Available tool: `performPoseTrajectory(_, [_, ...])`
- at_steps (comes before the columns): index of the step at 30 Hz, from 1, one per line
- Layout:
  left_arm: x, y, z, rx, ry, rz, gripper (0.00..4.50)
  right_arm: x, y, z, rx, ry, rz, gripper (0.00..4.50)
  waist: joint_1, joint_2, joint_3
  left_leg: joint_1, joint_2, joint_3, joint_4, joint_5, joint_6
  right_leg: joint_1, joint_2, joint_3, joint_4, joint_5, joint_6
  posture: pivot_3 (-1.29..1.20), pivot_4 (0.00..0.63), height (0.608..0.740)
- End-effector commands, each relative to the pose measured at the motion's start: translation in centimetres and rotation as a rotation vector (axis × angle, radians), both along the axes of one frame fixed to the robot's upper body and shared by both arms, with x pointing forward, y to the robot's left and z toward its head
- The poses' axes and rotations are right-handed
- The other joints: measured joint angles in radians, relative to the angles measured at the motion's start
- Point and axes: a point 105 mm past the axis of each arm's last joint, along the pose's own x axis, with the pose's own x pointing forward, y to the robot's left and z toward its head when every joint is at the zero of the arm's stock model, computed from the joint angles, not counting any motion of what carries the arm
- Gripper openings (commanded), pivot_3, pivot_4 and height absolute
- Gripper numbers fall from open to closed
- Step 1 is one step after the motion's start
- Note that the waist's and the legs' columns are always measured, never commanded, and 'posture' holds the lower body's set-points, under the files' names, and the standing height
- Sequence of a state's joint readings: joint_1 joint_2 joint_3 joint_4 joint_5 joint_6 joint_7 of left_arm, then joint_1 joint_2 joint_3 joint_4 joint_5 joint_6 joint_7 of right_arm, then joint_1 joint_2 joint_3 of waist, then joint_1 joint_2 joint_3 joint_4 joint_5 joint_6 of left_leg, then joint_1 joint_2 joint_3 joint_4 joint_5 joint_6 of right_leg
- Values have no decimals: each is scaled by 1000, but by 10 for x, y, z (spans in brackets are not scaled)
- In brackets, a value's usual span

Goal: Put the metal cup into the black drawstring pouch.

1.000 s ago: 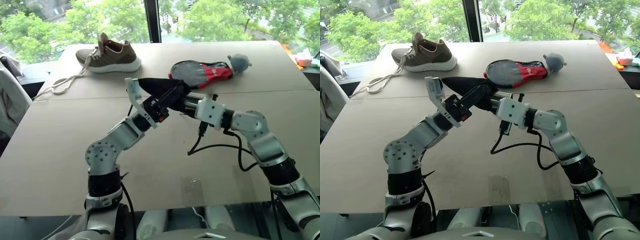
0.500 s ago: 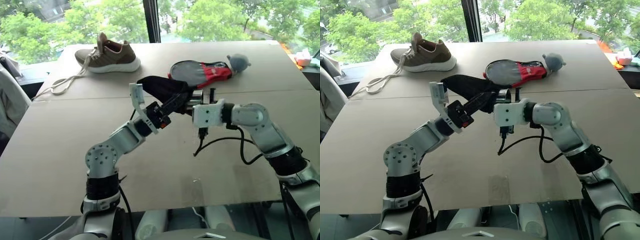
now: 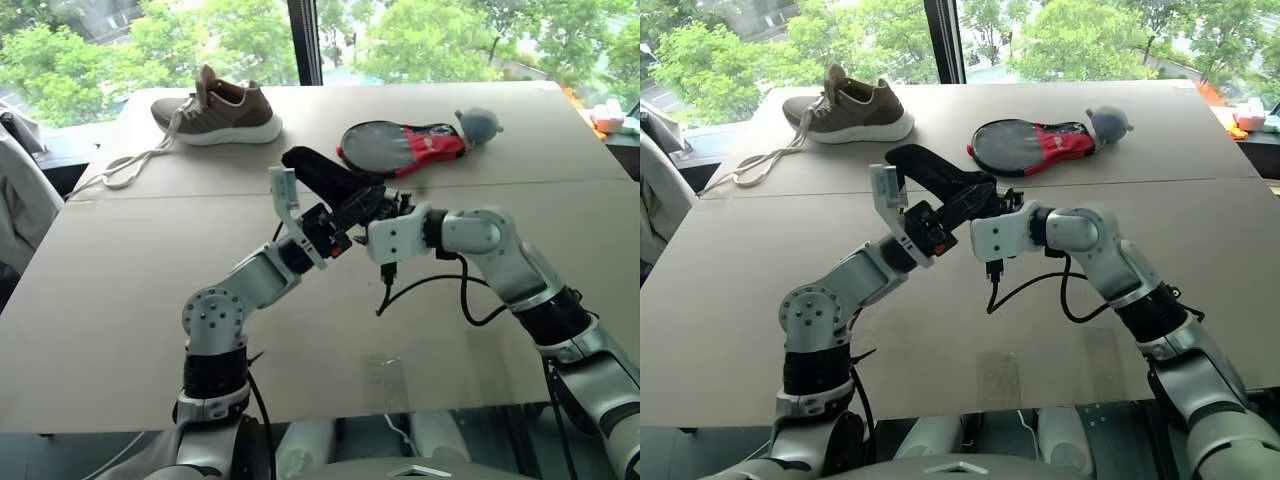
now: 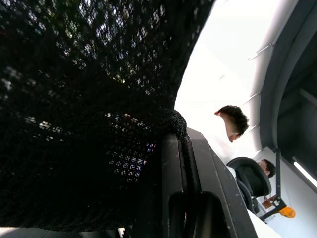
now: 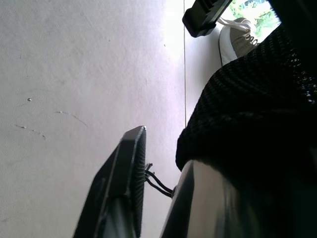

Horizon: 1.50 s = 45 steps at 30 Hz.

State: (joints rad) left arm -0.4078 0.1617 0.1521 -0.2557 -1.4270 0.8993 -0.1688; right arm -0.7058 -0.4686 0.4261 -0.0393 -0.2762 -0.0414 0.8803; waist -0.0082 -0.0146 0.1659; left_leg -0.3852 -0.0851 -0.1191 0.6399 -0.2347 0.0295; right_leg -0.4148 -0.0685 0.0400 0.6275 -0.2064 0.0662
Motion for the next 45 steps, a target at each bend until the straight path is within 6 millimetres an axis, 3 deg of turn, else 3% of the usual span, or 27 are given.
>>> performPoseTrajectory(1, [6, 17, 5, -129, 40, 44, 0, -13, 0, 26, 103, 88, 37, 2688, 0, 0, 0, 0, 0, 0, 0, 0, 0, 0, 0, 0, 0, 0, 0, 0, 150, 736])
performPoseTrajectory(5, [17, 38, -12, -277, 189, 115, 0, -22, -3, 37, 157, 209, 44, 2688, -2, 0, 0, 0, 0, -1, 0, 0, 0, 0, 0, 0, 0, 0, 0, 0, 150, 736])
performPoseTrajectory(9, [10, 35, -27, -278, 238, 97, 0, -25, -5, 38, 198, 295, 30, 2688, 1, 0, 0, 0, 0, -1, 0, 0, 0, 0, -1, -1, 0, 0, 0, 0, 150, 736])
performPoseTrajectory(14, [3, 28, -45, -260, 289, 82, 0, -29, -8, 14, 159, 397, 10, 2688, 2, 0, 0, 0, 0, -1, 0, 0, 0, 0, -1, -1, 0, 0, 0, 0, 150, 736])
performPoseTrajectory(26, [-3, 27, -45, -274, 297, 84, 0, -20, -17, -25, 145, 558, -129, 2688, 2, 0, 0, -1, 0, -1, 0, 0, 0, 0, -1, -1, 0, 0, 0, 0, 150, 736])
performPoseTrajectory(29, [-5, 27, -44, -273, 297, 85, 0, -18, -13, -24, 191, 579, -134, 1864, 1, 0, 0, -1, 0, -1, 0, 0, 0, 0, -1, -1, 0, 0, 0, 0, 150, 736])
performPoseTrajectory(32, [-6, 28, -44, -268, 296, 84, 0, -18, -12, -23, 219, 585, -139, 307, 2, 0, 0, -1, 0, -1, 0, 0, 0, 0, -1, -1, 0, 0, 0, 0, 150, 736])
performPoseTrajectory(33, [-6, 28, -43, -267, 296, 84, 0, -18, -12, -23, 222, 582, -142, 101, 3, 0, 0, -1, 0, -1, 0, 0, 0, 0, -1, -1, 0, 0, 0, 0, 150, 736])
performPoseTrajectory(43, [-15, 12, -27, -224, 269, 41, 0, -17, -9, -2, 207, 387, -91, 101, 6, 0, 0, -1, 0, -1, 0, 0, 0, 0, -1, -1, -1, 0, 0, 0, 150, 736])
performPoseTrajectory(45, [-16, 12, -29, -200, 259, 31, 0, -14, -6, 9, 296, 400, -88, 101, 4, 0, 0, -1, 0, -1, 0, 0, 0, 0, -1, -1, -1, 0, 0, 0, 150, 736])
